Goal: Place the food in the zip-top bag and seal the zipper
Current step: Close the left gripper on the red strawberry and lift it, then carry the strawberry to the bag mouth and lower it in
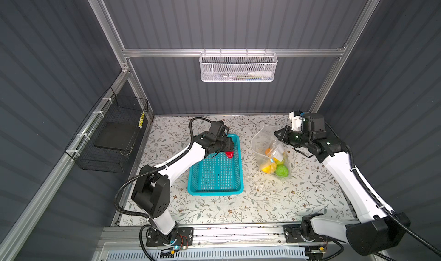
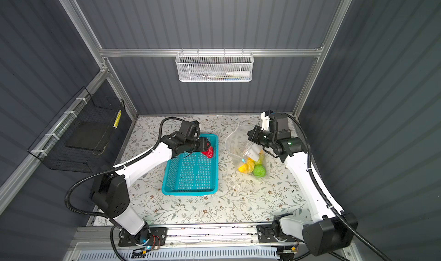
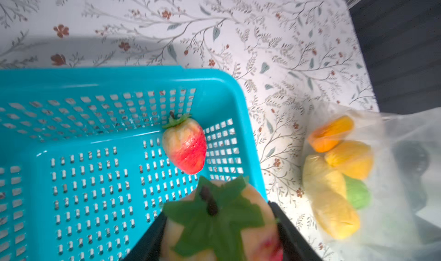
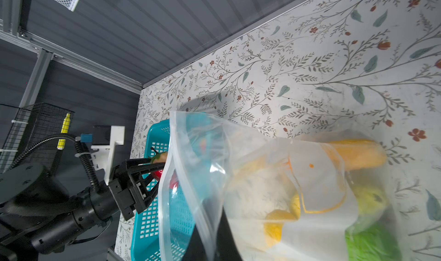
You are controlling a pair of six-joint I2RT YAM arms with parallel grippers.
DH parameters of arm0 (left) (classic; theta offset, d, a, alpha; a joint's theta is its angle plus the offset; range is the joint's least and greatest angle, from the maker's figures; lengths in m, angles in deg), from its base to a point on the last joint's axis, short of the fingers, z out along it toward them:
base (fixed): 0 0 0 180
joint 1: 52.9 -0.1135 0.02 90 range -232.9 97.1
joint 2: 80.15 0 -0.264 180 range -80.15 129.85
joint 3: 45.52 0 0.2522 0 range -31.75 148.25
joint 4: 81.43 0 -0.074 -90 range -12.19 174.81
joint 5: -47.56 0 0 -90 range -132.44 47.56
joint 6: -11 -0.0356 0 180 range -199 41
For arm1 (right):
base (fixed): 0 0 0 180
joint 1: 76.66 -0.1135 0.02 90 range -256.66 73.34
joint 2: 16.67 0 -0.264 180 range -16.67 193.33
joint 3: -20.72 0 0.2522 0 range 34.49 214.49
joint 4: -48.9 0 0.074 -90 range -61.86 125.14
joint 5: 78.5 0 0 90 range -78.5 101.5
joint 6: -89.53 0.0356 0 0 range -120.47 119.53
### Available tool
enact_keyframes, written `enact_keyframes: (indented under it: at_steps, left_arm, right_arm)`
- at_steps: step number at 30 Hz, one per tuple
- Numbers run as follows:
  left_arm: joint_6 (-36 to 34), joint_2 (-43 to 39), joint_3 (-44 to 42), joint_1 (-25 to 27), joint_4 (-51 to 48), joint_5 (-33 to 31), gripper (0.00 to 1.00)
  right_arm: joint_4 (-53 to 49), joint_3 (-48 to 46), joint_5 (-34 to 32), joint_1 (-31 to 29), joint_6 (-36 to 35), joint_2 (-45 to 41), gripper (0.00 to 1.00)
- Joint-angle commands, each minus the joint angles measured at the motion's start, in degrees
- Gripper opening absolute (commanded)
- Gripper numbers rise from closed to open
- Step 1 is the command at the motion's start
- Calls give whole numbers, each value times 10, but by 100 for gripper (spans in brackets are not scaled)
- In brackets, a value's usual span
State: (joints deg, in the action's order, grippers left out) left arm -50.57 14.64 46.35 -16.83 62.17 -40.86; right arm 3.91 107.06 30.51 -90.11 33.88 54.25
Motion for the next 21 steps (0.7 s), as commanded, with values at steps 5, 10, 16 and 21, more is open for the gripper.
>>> enact_keyframes:
  at_steps: [5, 10, 16, 21]
  left_arm:
    - [-2, -39, 68, 11, 59, 57, 52]
    - [-1, -52, 94, 37, 89, 65, 51]
    - [-18, -65, 84, 74, 148, 92, 52]
    - [-15, -59, 50, 96, 188, 119, 52]
  right_arm:
    - [29, 3, 17, -47, 18, 32, 0]
    - [31, 12, 10, -64, 22, 46, 0]
    - [29, 13, -19, -67, 31, 54, 0]
    - [27, 13, -32, -67, 39, 53, 0]
